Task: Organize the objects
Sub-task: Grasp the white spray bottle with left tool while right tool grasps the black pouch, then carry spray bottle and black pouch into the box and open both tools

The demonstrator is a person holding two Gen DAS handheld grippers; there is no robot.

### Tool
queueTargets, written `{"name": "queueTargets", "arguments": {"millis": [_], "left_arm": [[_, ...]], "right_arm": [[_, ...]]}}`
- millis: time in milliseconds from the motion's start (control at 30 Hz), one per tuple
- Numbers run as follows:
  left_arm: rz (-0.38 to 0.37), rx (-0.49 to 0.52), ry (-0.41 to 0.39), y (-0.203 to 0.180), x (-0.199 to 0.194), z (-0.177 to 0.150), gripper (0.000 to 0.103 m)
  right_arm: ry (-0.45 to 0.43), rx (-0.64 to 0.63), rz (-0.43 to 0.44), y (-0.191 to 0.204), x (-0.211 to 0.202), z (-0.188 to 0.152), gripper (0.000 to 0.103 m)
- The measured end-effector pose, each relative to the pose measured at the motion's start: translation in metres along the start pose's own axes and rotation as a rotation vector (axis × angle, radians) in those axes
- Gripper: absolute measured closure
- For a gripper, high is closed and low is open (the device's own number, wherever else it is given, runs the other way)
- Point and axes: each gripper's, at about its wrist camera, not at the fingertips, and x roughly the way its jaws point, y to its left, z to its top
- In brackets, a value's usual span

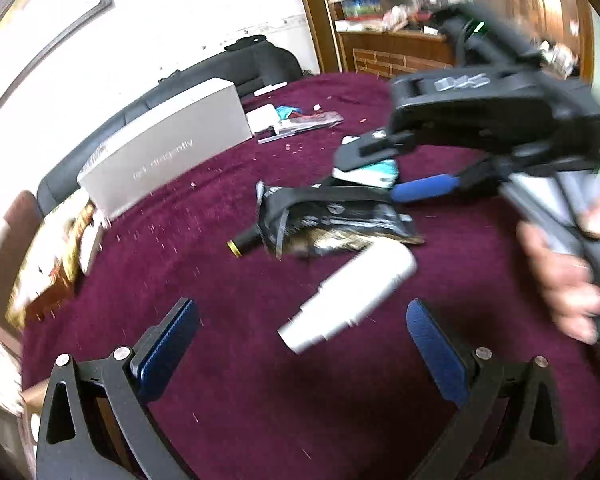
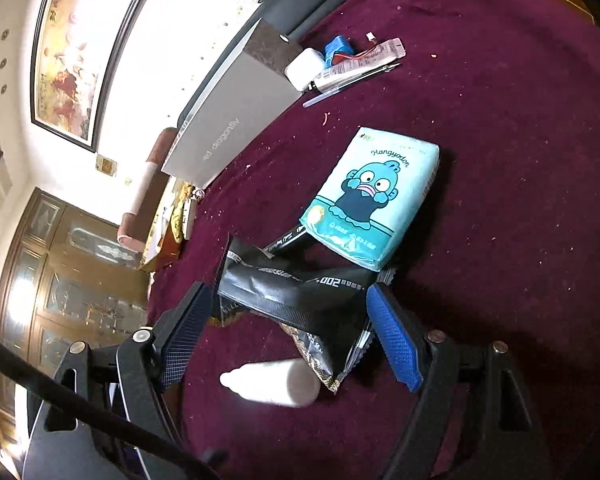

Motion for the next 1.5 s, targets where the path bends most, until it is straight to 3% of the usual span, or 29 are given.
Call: {"name": "queueTargets", "arguments": {"millis": [100,200,300,333,367,400,433,567,800,933,1067,1233,1300,1367,1500], "left_arm": [[-0.012,0.05,0.022,-0.002,0.025,0.002,0.002],[-0.07,0.106,0.029,-0.017,0.04,0.003,0.002],[-0.08,0.143,-0.002,-0.031,0.041,0.001,0.003],[-0.088,0.126,0.014,-0.033,0.04,0.003,0.01],[-0.117,0.101,0.038,-0.031,0.039,0.003,0.036],[-0.181,0.067,0.066,-0.027,0.037,0.004,0.054],[-0.187,0.046,0.084,-0.025,0.036,0.005,0.077],[-0.215,-0.069,0.086,-0.004,0.02,-0.005,0.078],[-0.269,-0.282,0.047,0.035,-0.04,-0.054,0.078],[-0.207,-0.333,-0.009,0.052,-0.083,-0.078,0.078],[-0.176,-0.437,-0.037,0.079,-0.112,-0.107,0.078],[-0.13,-0.553,-0.06,0.123,-0.138,-0.142,0.078],[-0.109,-0.571,-0.078,0.136,-0.147,-0.154,0.078],[-0.096,-0.594,-0.089,0.146,-0.154,-0.168,0.078],[-0.064,-0.634,-0.111,0.162,-0.169,-0.196,0.078]], "right_arm": [[-0.019,0.007,-0.02,-0.003,-0.002,0.001,0.023],[-0.043,0.014,-0.051,-0.007,-0.003,0.003,0.023],[-0.055,0.025,-0.069,-0.014,-0.008,0.004,0.023],[-0.059,0.027,-0.069,-0.015,-0.008,0.005,0.023],[-0.063,0.029,-0.068,-0.015,-0.008,0.005,0.023],[-0.067,0.029,-0.07,-0.015,-0.008,0.006,0.023],[-0.072,0.026,-0.076,-0.015,-0.008,0.006,0.023],[-0.084,0.019,-0.085,-0.013,-0.008,0.005,0.023],[-0.129,0.002,-0.124,-0.005,-0.002,0.0,0.022],[-0.131,-0.079,-0.162,0.014,0.011,-0.01,0.021],[-0.025,-0.169,-0.156,0.033,0.029,-0.026,0.041],[0.155,-0.305,-0.17,0.067,0.03,-0.07,0.041],[0.109,-0.377,-0.272,0.08,0.017,-0.086,0.04],[0.028,-0.428,-0.384,0.093,0.006,-0.088,0.032],[-0.054,-0.528,-0.488,0.128,0.011,-0.068,0.028]]}}
